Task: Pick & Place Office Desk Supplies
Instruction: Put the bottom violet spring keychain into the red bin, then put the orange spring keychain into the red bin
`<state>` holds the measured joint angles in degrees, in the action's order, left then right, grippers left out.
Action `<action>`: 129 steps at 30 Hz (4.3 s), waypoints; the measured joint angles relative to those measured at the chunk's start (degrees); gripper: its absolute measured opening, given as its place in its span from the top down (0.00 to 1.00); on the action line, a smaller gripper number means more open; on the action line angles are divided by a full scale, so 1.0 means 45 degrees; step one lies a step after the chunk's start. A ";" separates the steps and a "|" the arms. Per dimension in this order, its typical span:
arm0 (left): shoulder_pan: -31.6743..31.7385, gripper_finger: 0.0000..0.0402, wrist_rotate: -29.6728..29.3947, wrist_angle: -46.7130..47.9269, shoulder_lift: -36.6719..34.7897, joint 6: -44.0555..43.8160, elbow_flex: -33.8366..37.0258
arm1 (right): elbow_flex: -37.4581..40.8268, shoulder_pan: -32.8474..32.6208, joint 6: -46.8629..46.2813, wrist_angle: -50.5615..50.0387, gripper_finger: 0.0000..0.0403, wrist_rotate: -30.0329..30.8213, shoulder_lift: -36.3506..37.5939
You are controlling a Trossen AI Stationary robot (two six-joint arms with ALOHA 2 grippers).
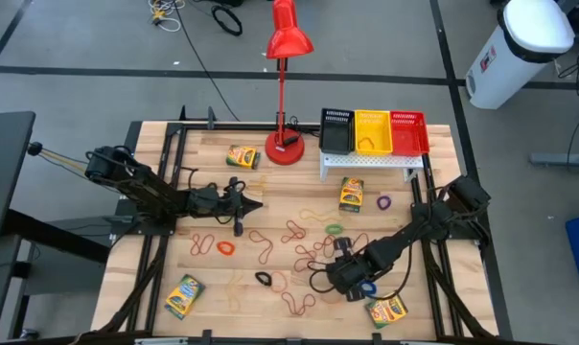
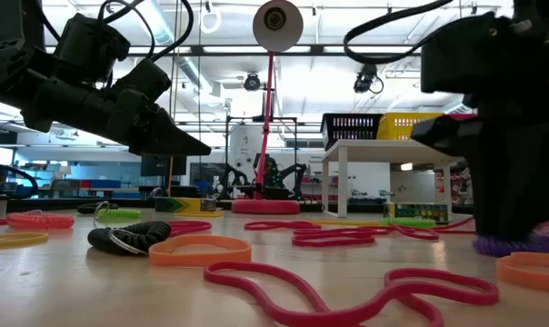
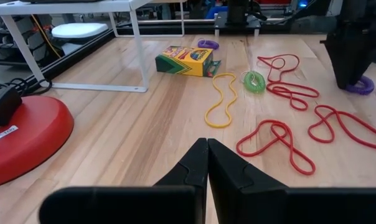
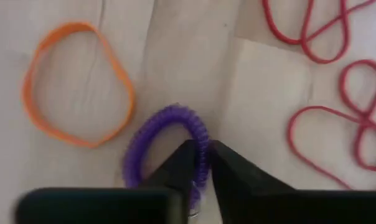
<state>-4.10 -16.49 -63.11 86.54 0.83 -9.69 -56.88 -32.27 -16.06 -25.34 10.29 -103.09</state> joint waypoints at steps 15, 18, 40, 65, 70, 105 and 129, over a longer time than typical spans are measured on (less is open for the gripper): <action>0.0005 0.96 0.0000 0.0010 0.0000 -0.0090 0.0000 | -0.0899 0.1118 -0.1462 -0.4848 0.96 0.4944 0.5471; 0.0005 0.96 0.0000 0.0013 0.0000 -0.0090 0.0000 | -0.1331 0.1956 -0.2979 -0.7460 0.97 0.7041 0.7125; 0.0005 0.96 0.0000 0.0075 0.0000 -0.0059 0.0000 | -0.1515 1.3767 -0.0215 -0.8784 0.97 1.1268 0.8136; 0.0015 0.96 0.0314 0.0385 -0.0005 0.1138 -0.0013 | -0.1512 1.5837 -0.0463 -0.9616 0.55 0.8353 0.6616; 0.0011 0.96 0.0341 0.0487 -0.0005 0.0323 -0.0453 | -0.1578 1.5287 -0.0714 -1.0172 0.56 0.8150 0.7581; -0.4289 0.96 -0.2016 1.3490 -0.2401 -0.3163 -0.4398 | 0.9751 0.1963 0.3656 1.3105 0.98 0.6701 1.1095; -0.8477 0.64 -0.1073 2.2800 0.0123 -0.8654 -0.8228 | 1.0516 0.1501 0.3192 1.3617 0.88 0.5077 1.1027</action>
<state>-42.24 -21.32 39.49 87.10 -38.11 -46.72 -9.56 -25.52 -1.69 35.93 33.13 -53.47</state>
